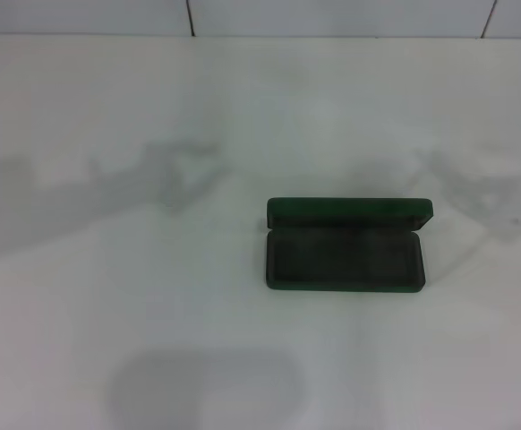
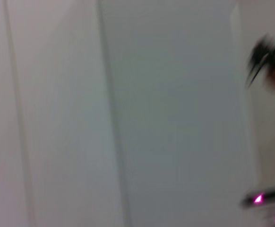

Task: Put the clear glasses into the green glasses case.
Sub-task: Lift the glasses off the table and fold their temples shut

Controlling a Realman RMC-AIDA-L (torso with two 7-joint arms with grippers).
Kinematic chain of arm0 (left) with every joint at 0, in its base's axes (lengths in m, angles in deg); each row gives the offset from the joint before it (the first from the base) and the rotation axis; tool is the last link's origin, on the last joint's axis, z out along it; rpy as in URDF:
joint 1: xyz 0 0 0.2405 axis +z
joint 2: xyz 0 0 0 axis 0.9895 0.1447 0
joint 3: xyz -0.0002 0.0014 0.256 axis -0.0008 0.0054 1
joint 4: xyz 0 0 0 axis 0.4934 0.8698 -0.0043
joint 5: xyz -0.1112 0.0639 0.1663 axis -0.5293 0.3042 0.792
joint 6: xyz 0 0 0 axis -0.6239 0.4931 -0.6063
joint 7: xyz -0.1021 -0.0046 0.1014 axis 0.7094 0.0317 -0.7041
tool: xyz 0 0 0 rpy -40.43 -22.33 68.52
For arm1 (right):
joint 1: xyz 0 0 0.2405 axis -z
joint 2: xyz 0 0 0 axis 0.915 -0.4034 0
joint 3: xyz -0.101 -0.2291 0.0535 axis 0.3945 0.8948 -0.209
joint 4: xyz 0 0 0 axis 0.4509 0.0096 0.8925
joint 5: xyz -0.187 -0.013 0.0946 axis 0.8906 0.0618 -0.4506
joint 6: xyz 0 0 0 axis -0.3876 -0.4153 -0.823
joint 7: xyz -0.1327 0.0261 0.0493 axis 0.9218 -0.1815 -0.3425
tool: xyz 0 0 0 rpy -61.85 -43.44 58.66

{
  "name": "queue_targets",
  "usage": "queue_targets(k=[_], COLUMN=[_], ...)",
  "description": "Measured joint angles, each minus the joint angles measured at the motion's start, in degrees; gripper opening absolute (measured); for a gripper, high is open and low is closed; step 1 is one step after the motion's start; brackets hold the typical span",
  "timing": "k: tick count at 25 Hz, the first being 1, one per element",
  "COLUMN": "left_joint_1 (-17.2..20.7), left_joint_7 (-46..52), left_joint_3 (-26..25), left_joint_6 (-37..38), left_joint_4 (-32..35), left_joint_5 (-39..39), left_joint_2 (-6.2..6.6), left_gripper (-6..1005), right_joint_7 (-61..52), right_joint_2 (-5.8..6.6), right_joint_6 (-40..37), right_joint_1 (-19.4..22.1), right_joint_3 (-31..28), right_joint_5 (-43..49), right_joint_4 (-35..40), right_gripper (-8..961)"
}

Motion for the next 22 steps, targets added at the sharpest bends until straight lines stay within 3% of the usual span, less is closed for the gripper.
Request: queue_targets(k=[5,9,14,22], left_joint_1=[2.4,2.4,1.1,-2.7], left_joint_7=[-2.5,-4.0,-6.7,-8.3], left_joint_3=[-1.4,0.5,4.1,4.8], left_joint_6=[7.7,10.6,11.0,11.9], left_joint_4=[-7.1,-12.8,-18.9,-26.7], left_joint_5=[-9.9,-11.8,-12.1,-12.1], left_joint_2=[-0.13,-0.27,-0.25,-0.13], left_gripper=[343,334,320,297], right_joint_7=[4.4,8.2,14.0,19.9], right_joint_2=[-1.24,-2.39,-2.56,-3.02], right_joint_6=[2.8,7.2,14.2,17.4], right_joint_1=[-2.0,-5.3,-10.1,-14.4], right_joint_3=[7.7,15.5,25.5,29.4], right_joint_5=[-4.6,-5.1,-5.8,-6.9], right_joint_4=[-4.2,-8.3,-16.6,-23.5], right_gripper=[93,93,93,93])
